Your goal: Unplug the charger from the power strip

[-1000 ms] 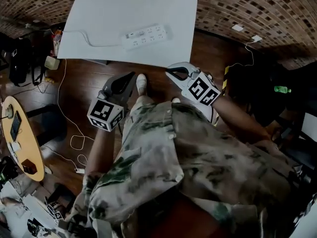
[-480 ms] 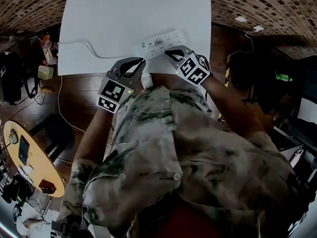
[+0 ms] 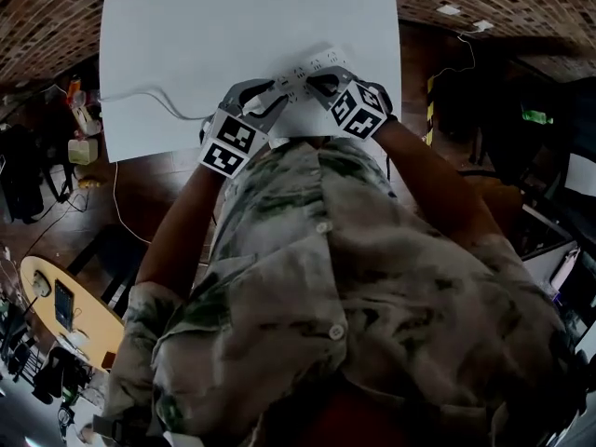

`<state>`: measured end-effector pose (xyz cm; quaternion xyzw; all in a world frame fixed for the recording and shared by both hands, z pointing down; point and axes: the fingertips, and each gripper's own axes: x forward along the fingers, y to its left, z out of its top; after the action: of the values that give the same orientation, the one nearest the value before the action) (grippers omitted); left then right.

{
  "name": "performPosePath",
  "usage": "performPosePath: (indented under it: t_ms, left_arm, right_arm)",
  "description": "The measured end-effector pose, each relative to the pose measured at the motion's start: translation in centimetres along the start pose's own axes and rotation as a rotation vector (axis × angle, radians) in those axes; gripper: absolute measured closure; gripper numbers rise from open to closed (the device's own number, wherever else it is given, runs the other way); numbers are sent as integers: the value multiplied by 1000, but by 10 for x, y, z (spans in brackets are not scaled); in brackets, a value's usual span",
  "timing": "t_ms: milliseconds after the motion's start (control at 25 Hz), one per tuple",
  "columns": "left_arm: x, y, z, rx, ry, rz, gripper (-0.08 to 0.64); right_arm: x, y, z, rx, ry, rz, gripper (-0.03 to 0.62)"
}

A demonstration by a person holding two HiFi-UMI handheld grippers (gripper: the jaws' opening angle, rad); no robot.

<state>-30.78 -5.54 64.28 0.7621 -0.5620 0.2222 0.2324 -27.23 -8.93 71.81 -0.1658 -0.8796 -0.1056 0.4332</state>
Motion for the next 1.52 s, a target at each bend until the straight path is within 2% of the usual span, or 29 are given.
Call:
performPosePath:
  t_ms: [120, 360, 480, 760, 920, 1120, 1240, 1320, 1400, 1520]
  left_arm:
    - [18, 3, -6, 40, 46, -14, 410]
    - [49, 0, -28, 64, 136, -62, 411]
    - [55, -2, -29, 103, 150, -75, 448]
    - [55, -7, -27, 161, 178, -96, 456]
    - [55, -7, -28, 163, 195, -91, 459]
    - [54, -4, -29, 125, 212, -111, 460]
    - [52, -6, -29, 162, 225, -112, 460]
    - [46, -10, -17, 226, 193, -102, 459]
    - [34, -9, 19, 270, 106, -83, 459]
    - [22, 6, 65, 293, 48, -82, 457]
  right_arm:
    - [-2, 0, 1, 30, 3, 9, 588]
    - [-3, 1, 1, 75, 1, 26, 587]
    - [-3, 1, 0, 81, 3, 22, 586]
    - [-5, 4, -1, 93, 51, 16, 586]
    - [-2, 4, -2, 108, 89, 11, 586]
    - [1, 6, -2, 106, 138, 25, 586]
    - [1, 7, -2, 107, 154, 21, 586]
    - [2, 8, -2, 110, 160, 24, 586]
    - [1, 7, -2, 119, 157, 31, 588]
    - [-1, 2, -2, 129, 155, 39, 586]
